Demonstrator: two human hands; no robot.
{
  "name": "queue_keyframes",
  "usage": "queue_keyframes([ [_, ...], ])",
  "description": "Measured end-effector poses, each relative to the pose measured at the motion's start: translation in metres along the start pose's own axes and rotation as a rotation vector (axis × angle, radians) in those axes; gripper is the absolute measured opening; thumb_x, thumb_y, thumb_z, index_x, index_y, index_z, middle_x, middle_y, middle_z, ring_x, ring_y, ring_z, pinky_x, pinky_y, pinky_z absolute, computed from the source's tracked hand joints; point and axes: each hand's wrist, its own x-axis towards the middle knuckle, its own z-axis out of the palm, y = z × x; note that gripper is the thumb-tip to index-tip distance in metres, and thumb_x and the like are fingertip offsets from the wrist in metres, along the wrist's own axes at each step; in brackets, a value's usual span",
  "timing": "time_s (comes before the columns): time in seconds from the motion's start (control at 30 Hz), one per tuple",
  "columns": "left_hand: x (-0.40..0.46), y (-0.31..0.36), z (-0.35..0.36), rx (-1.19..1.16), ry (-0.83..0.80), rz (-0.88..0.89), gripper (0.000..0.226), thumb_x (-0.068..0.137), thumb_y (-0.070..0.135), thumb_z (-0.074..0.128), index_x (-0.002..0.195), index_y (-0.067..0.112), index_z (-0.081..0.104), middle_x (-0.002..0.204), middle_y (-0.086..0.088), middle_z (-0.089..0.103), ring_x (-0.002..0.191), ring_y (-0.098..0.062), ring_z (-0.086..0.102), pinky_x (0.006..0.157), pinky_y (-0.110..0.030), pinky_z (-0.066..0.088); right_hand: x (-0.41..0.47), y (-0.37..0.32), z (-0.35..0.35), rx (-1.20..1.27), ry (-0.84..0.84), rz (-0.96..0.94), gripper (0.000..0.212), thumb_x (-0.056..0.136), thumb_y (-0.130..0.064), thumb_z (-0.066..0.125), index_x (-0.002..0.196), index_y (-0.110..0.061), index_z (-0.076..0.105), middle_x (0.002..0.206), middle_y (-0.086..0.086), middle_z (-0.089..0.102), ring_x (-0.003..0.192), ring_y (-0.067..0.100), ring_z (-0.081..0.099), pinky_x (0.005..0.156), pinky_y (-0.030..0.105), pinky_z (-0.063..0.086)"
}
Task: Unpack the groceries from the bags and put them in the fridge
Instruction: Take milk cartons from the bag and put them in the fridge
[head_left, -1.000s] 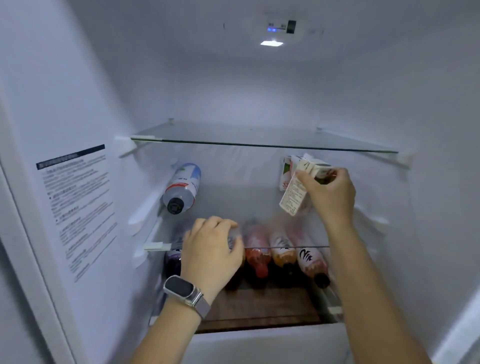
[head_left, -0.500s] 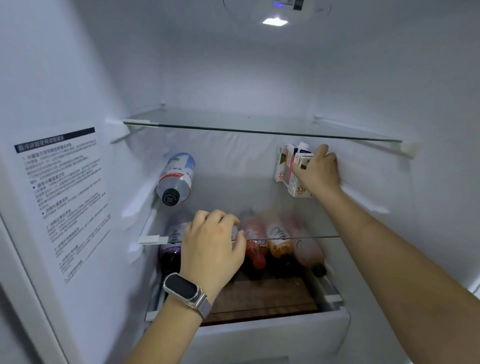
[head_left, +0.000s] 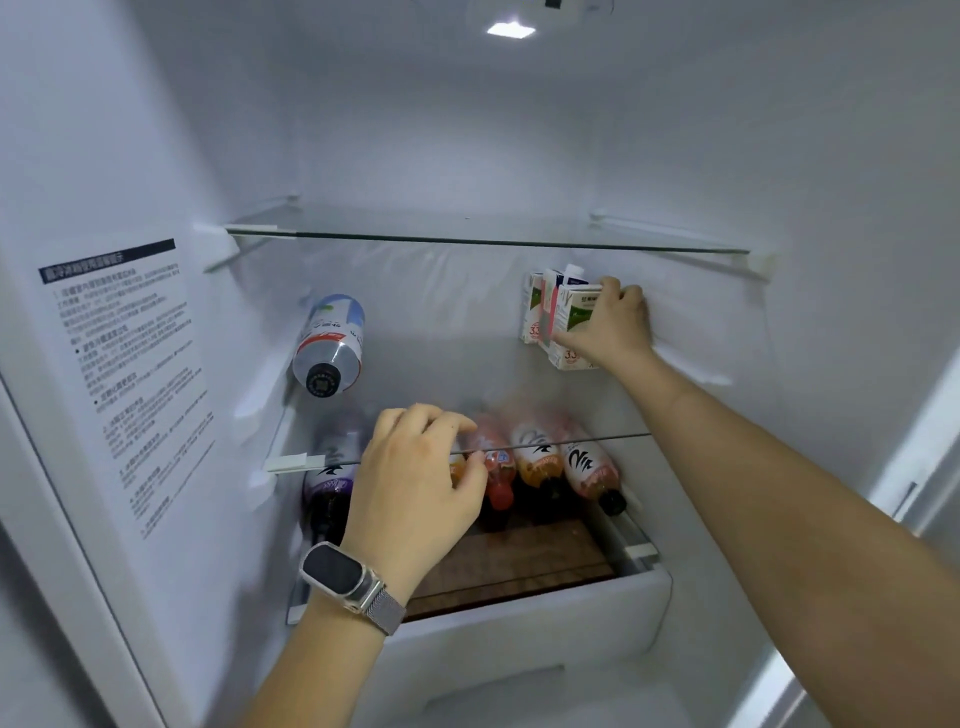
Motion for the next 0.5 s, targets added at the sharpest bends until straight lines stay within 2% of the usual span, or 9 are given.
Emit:
queue_keyframes([
  [0.1, 0.000, 0.004, 0.001, -0.050, 0.012, 0.011, 0.023, 0.082, 0.029, 0.062, 0.104, 0.025, 0.067, 0.103, 0.009, 0.058, 0.103, -0.014, 0.045, 0.088, -0.025, 0.041, -0.010, -0.004, -0.019, -0.046, 0.043, -0.069, 0.084, 0.073, -0.043, 0.074, 0.140, -0.011, 0.034, 0.132, 0.018, 0.041, 0.113, 0.036, 0.052, 0.093, 0.042, 0.048],
  [0.17, 0.001, 0.006, 0.002, -0.079, 0.005, 0.015, 0.023, 0.083, 0.029, 0.062, 0.105, 0.025, 0.066, 0.108, 0.009, 0.053, 0.104, -0.012, 0.046, 0.084, -0.023, 0.040, -0.021, -0.009, -0.032, -0.035, 0.047, -0.088, 0.067, 0.079, -0.039, 0.067, 0.134, -0.012, 0.041, 0.130, 0.014, 0.046, 0.109, 0.034, 0.055, 0.087, 0.040, 0.049],
  [0.23, 0.003, 0.007, 0.003, -0.122, -0.004, 0.020, 0.023, 0.083, 0.029, 0.063, 0.106, 0.025, 0.065, 0.112, 0.009, 0.050, 0.106, -0.011, 0.049, 0.084, -0.021, 0.038, -0.038, -0.014, -0.044, 0.008, 0.076, -0.107, 0.037, 0.081, -0.037, 0.062, 0.111, -0.016, 0.056, 0.113, 0.007, 0.061, 0.098, 0.028, 0.061, 0.079, 0.037, 0.051],
  [0.3, 0.004, 0.010, 0.004, -0.156, -0.024, 0.028, 0.025, 0.084, 0.031, 0.061, 0.109, 0.026, 0.064, 0.111, 0.011, 0.049, 0.101, -0.010, 0.053, 0.081, -0.021, 0.040, -0.059, -0.020, -0.055, 0.075, 0.082, -0.111, 0.013, 0.082, -0.037, 0.059, 0.081, -0.023, 0.060, 0.092, 0.001, 0.069, 0.087, 0.023, 0.065, 0.073, 0.037, 0.055],
  [0.37, 0.005, 0.014, 0.008, -0.170, -0.054, 0.032, 0.027, 0.085, 0.032, 0.060, 0.112, 0.027, 0.062, 0.111, 0.012, 0.050, 0.098, -0.009, 0.055, 0.078, -0.019, 0.039, -0.084, -0.023, -0.064, 0.089, 0.002, -0.098, 0.022, 0.083, -0.037, 0.060, 0.063, -0.028, 0.056, 0.082, -0.003, 0.068, 0.083, 0.021, 0.064, 0.071, 0.034, 0.054],
  [0.43, 0.002, 0.018, 0.011, -0.186, -0.073, 0.044, 0.027, 0.086, 0.032, 0.059, 0.112, 0.027, 0.062, 0.112, 0.011, 0.052, 0.099, -0.010, 0.056, 0.079, -0.020, 0.039, -0.109, -0.022, -0.070, 0.039, -0.116, -0.085, 0.017, 0.082, -0.037, 0.062, 0.067, -0.029, 0.058, 0.082, -0.007, 0.063, 0.084, 0.017, 0.061, 0.068, 0.028, 0.048],
  [0.5, -0.003, 0.021, 0.015, -0.203, -0.108, 0.072, 0.027, 0.086, 0.033, 0.058, 0.112, 0.027, 0.063, 0.111, 0.011, 0.054, 0.100, -0.012, 0.057, 0.083, -0.024, 0.044, -0.135, -0.014, -0.073, 0.025, -0.214, -0.066, 0.009, 0.081, -0.038, 0.064, 0.084, -0.029, 0.062, 0.086, -0.009, 0.062, 0.085, 0.014, 0.060, 0.070, 0.028, 0.049],
])
